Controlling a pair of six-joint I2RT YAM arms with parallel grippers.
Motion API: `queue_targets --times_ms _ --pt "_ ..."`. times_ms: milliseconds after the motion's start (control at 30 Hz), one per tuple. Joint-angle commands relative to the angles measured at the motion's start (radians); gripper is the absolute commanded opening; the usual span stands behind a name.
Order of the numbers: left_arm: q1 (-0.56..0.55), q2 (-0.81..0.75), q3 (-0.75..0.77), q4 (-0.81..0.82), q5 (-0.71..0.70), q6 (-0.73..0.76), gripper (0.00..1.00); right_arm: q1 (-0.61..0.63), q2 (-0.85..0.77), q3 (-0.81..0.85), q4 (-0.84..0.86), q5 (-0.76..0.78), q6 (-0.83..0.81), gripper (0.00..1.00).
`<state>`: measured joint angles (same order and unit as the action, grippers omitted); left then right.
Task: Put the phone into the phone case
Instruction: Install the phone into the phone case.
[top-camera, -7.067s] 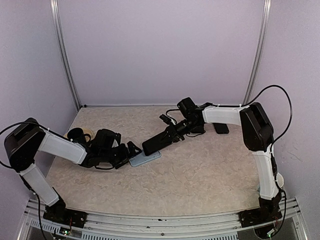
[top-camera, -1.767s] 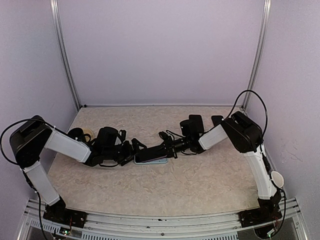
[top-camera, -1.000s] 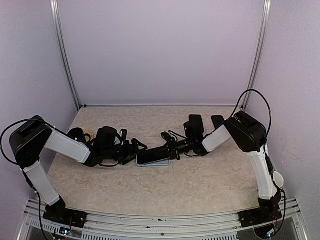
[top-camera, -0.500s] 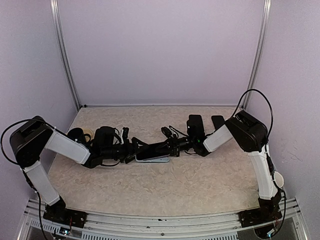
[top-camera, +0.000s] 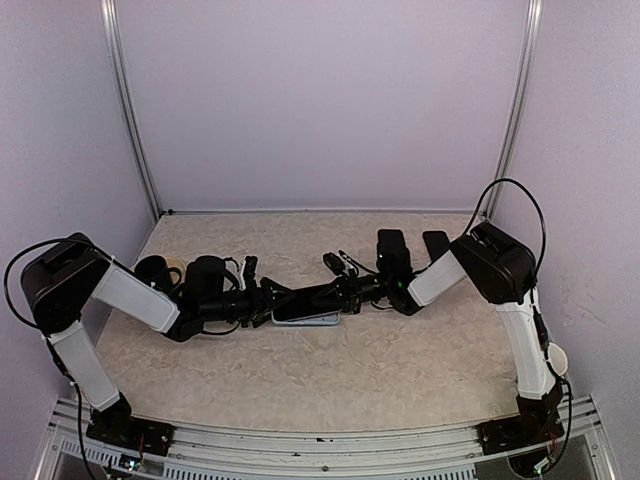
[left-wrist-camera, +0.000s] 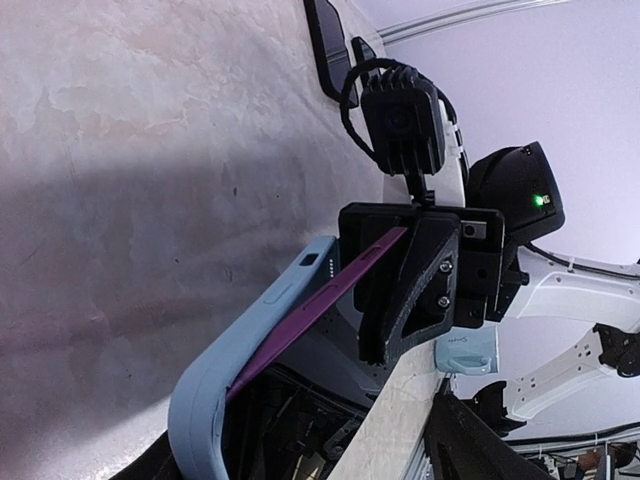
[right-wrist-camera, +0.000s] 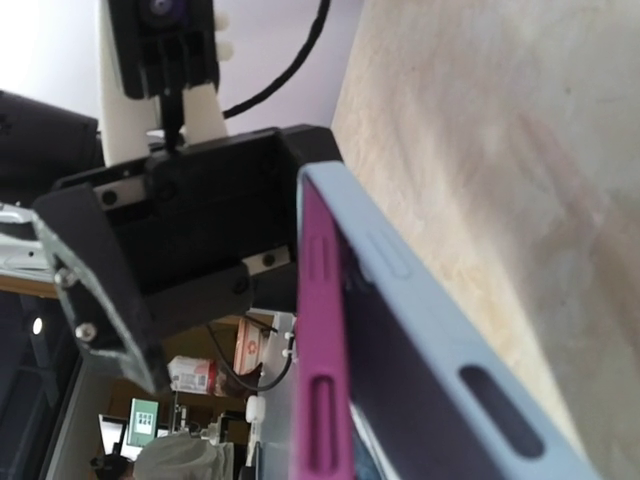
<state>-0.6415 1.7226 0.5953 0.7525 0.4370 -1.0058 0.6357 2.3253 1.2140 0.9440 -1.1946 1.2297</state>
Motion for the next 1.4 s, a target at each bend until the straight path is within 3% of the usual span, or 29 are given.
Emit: queue_targets --times_ms 0,1367 --pt "-0.016 0.003 -0.001 0.13 0.056 -0.005 0.68 0.006 -0.055 -0.005 0.086 -0.019 0.016 0.0" --pt "-0.043 0.006 0.005 0.228 0.121 -0.003 0.0 0.032 -0.06 0.008 0.137 -0.047 0.017 0.0"
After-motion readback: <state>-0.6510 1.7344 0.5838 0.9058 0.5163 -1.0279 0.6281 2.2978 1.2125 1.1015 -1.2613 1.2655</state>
